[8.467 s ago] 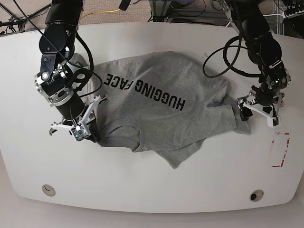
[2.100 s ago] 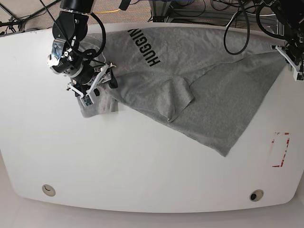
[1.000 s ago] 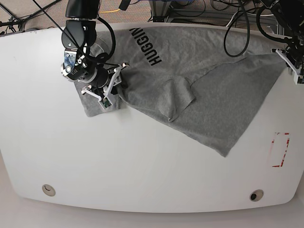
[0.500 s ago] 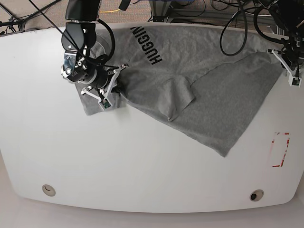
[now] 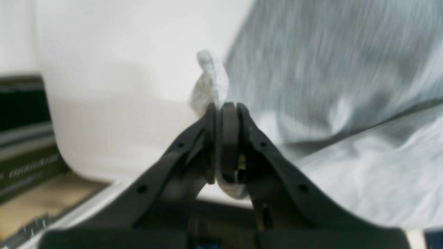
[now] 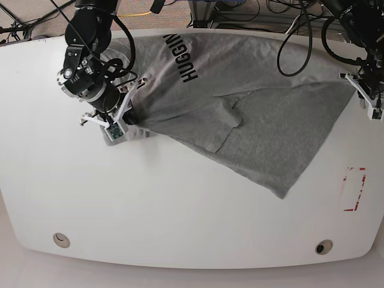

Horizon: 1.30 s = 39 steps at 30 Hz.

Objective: Fold the T-shirt properly
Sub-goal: 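Lift the shirt with both grippers and swing it out over the table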

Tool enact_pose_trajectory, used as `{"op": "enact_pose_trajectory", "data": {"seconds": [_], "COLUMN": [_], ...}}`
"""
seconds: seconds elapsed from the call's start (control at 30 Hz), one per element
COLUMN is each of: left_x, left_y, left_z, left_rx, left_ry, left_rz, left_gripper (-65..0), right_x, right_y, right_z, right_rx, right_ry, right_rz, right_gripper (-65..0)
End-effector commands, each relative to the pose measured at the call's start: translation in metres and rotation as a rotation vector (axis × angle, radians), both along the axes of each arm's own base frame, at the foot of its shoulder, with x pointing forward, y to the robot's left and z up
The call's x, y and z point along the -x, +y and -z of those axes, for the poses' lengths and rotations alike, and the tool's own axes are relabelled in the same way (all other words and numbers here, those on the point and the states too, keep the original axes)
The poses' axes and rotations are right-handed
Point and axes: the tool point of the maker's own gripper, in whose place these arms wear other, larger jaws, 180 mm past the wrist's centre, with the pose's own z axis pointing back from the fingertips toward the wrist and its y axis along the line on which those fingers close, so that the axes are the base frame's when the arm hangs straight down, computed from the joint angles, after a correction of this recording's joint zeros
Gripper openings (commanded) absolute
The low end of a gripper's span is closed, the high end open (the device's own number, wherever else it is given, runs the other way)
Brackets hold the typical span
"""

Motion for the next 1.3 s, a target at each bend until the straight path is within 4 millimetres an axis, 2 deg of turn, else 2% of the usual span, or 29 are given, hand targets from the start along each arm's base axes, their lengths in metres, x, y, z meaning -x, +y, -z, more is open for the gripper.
{"op": "enact_pose_trajectory", "data": {"seconds": [0.0, 0.07, 0.17, 0.23, 0.4, 0.53, 0.6, 0.63, 0.77, 0.8, 0.9, 0.97, 1.03, 1.17, 1.27], "left_x": [-0.021, -0.035, -0.066, -0.081, -0.121, -0.157, -0.171, -0.179, -0.198, -0.202, -0.208, -0.209, -0.209, -0.201, -0.207], "left_y": [-0.005, -0.011, -0.035, -0.045, -0.072, -0.092, -0.097, -0.099, -0.098, -0.096, -0.092, -0.085, -0.082, -0.072, -0.080], "left_z": [-0.018, -0.025, -0.036, -0.044, -0.078, -0.119, -0.143, -0.162, -0.217, -0.236, -0.274, -0.309, -0.335, -0.397, -0.428], "left_rx": [-0.003, 0.012, 0.025, 0.026, 0.091, 0.113, 0.111, 0.109, 0.124, 0.128, 0.127, 0.104, 0.099, 0.075, 0.068], "left_ry": [-0.089, -0.128, -0.173, -0.202, -0.344, -0.461, -0.522, -0.569, -0.708, -0.755, -0.846, -0.920, -0.979, -1.118, -1.156], "left_rz": [0.010, 0.015, 0.096, 0.130, 0.120, 0.156, 0.170, 0.173, 0.145, 0.135, 0.121, 0.114, 0.110, 0.098, 0.137], "left_gripper": [-65.0, -65.0, -65.0, -65.0, -65.0, -65.0, -65.0, -65.0, -65.0, -65.0, -64.9, -64.9, -64.9, -64.7, -64.7], "right_x": [-0.019, -0.027, -0.042, -0.054, -0.081, -0.109, -0.123, -0.132, -0.154, -0.162, -0.176, -0.186, -0.191, -0.199, -0.201], "right_y": [-0.023, -0.032, -0.044, -0.050, -0.069, -0.090, -0.100, -0.106, -0.130, -0.127, -0.124, -0.121, -0.118, -0.116, -0.110], "right_z": [-0.024, -0.031, -0.049, -0.062, -0.093, -0.131, -0.150, -0.162, -0.214, -0.229, -0.262, -0.291, -0.311, -0.363, -0.397], "right_rx": [0.041, 0.065, 0.104, 0.127, 0.177, 0.235, 0.255, 0.259, 0.306, 0.322, 0.371, 0.386, 0.393, 0.440, 0.459], "right_ry": [-0.083, -0.106, -0.158, -0.196, -0.273, -0.341, -0.365, -0.380, -0.457, -0.483, -0.534, -0.584, -0.616, -0.685, -0.739], "right_rz": [0.031, 0.034, 0.033, 0.035, 0.046, 0.073, 0.091, 0.102, 0.143, 0.129, 0.099, 0.093, 0.089, 0.091, 0.085], "right_gripper": [-65.0, -65.0, -65.0, -65.0, -65.0, -65.0, -65.0, -65.0, -65.0, -65.0, -65.0, -65.0, -65.0, -65.0, -65.0]}}
